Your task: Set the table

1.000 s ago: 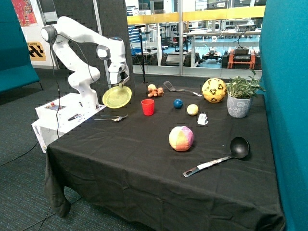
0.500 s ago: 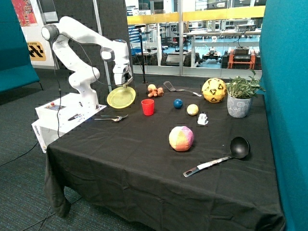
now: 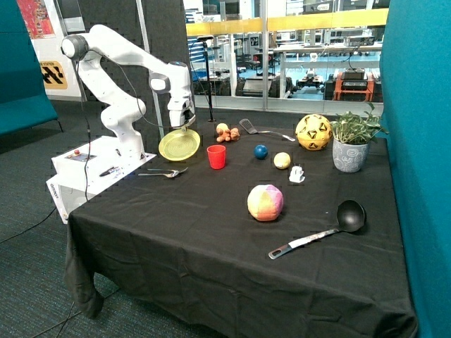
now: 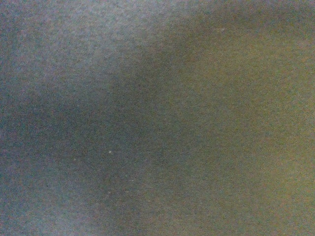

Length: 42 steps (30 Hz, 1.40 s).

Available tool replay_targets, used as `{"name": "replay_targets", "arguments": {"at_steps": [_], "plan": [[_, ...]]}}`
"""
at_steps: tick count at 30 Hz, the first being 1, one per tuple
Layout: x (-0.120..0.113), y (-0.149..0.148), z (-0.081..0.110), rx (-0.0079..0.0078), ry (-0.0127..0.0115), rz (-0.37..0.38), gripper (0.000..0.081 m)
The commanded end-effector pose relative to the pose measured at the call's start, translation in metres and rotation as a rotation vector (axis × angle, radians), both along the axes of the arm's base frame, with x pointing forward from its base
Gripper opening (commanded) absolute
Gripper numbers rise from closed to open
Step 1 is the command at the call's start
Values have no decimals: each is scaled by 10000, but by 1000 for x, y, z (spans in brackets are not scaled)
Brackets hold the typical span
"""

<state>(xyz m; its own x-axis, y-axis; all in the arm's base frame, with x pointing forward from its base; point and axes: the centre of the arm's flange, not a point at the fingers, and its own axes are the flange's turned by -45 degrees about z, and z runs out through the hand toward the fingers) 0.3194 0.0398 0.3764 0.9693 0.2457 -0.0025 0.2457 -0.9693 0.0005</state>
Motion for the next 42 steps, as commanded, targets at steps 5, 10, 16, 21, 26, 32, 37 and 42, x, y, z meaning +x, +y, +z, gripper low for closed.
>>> {"name": "replay_targets", "arguments": {"at_steps": [5,10,16,21,26,32,37,42], "plan": [[-18,12,-22,11,-23,-13,0],[-17,12,-27,11,-23,-80,0],[-11,14,-31,11,-23,-121,0],[-9,14,-37,11,-23,-94,0],[-8,14,-42,11,-23,0,0],[-6,14,-45,11,-23,-37,0],[-5,13,-46,11,-23,-104,0],[-6,12,-47,11,-23,-51,190]]}}
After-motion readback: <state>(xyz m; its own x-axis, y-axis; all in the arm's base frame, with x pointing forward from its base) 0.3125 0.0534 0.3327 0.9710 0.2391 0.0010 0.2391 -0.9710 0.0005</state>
